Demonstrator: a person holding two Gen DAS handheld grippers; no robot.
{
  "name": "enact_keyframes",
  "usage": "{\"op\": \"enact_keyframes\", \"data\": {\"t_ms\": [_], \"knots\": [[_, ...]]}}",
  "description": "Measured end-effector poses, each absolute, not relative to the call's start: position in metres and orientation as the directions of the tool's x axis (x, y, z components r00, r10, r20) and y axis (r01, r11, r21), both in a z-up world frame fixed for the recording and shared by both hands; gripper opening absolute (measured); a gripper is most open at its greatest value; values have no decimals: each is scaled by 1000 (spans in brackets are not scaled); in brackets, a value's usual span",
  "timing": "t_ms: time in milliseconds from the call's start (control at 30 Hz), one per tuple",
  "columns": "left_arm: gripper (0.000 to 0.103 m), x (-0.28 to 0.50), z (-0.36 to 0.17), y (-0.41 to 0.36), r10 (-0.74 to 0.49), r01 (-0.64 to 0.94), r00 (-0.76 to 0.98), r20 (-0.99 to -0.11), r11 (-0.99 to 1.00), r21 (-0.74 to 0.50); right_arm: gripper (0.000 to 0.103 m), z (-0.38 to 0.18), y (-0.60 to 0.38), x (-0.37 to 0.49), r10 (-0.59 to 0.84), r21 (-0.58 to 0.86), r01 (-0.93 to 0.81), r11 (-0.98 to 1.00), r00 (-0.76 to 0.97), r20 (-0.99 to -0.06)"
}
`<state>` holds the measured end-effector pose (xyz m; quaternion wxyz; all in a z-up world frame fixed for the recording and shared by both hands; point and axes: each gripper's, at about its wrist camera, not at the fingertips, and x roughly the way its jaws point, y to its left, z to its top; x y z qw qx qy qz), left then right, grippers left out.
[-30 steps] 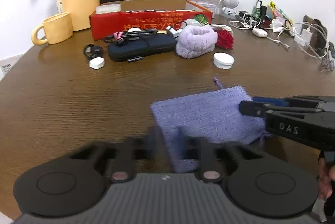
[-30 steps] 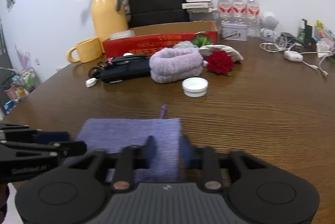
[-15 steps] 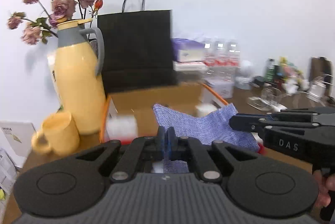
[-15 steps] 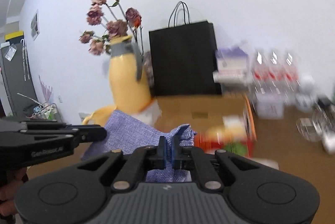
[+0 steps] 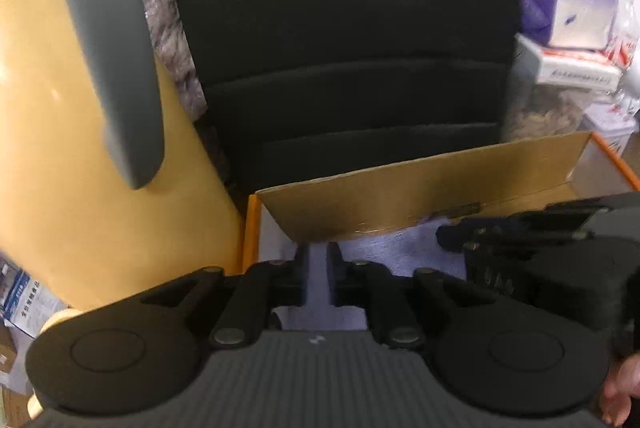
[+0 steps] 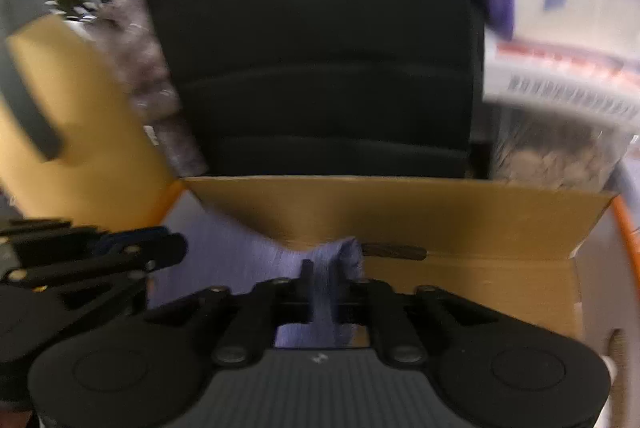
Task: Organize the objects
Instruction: 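Carry the purple cloth into the cardboard box and open both grippers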
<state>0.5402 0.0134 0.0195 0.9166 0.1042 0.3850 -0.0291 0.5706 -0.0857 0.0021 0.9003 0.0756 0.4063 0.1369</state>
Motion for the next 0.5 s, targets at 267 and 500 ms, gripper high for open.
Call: {"op": "enact_keyframes", "data": {"t_ms": [267,500], "knots": [[49,544,8,24,-37,153,695,-718,983,98,40,-10,-101,572,340,330,-136,934,621,-706],[55,522,14,14,-48,171,719,-694,979,109,43,-5,-107,560,309,275,-154,949,624,-718]]}}
